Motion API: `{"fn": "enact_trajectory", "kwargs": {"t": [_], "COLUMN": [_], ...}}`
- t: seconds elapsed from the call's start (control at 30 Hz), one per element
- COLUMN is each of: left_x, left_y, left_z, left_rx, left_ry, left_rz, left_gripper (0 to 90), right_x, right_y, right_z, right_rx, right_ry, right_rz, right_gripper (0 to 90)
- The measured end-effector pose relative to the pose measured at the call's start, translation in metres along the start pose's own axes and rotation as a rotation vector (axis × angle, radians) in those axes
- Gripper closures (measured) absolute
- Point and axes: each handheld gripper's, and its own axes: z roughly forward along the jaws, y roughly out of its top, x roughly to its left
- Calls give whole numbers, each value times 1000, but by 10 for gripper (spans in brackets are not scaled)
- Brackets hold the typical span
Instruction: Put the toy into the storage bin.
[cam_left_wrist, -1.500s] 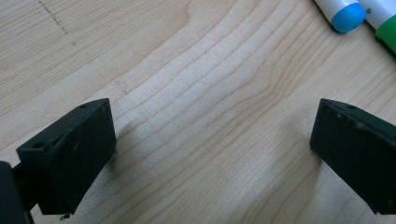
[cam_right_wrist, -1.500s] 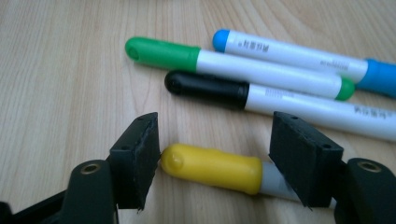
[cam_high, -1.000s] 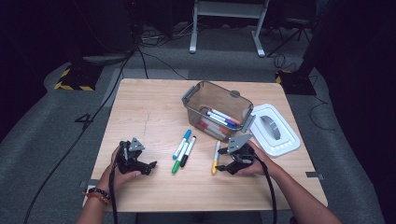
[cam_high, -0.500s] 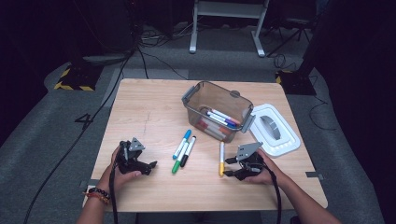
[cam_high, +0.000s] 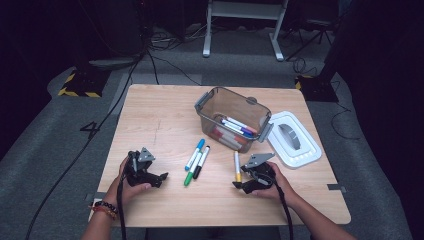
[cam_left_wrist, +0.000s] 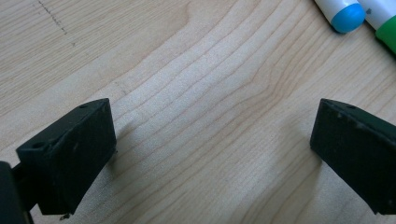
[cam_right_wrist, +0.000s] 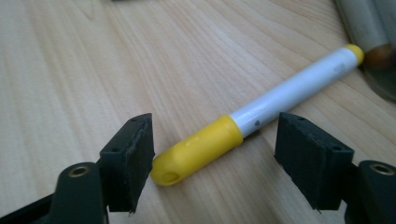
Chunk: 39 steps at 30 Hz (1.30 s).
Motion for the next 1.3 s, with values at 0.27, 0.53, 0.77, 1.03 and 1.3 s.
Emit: {"fn": "enact_trajectory", "kwargs": {"t": [0.27,0.53,0.77,1.03,1.3], "left_x": [0,0,0,0,0], "left_y": [0,0,0,0,0], "left_z": [0,0,0,0,0], "left_rx": [0,0,0,0,0], "left_ry": [0,0,-1,-1,-2], "left_rz": [0,0,1,1,1], "left_gripper": [5,5,5,5,5], "right_x": [-8,-19,-27,-34,-34], "right_y": [-3,-5,-5,-2,-2], "right_z": [-3,-10,-6,-2,-3], "right_rx": [6,28,-5,-36,-28], "right_ry": [-42,-68,-81,-85,-67], "right_rz": [-7,0,31,35,-8], "right_gripper": [447,532,519,685,745]}}
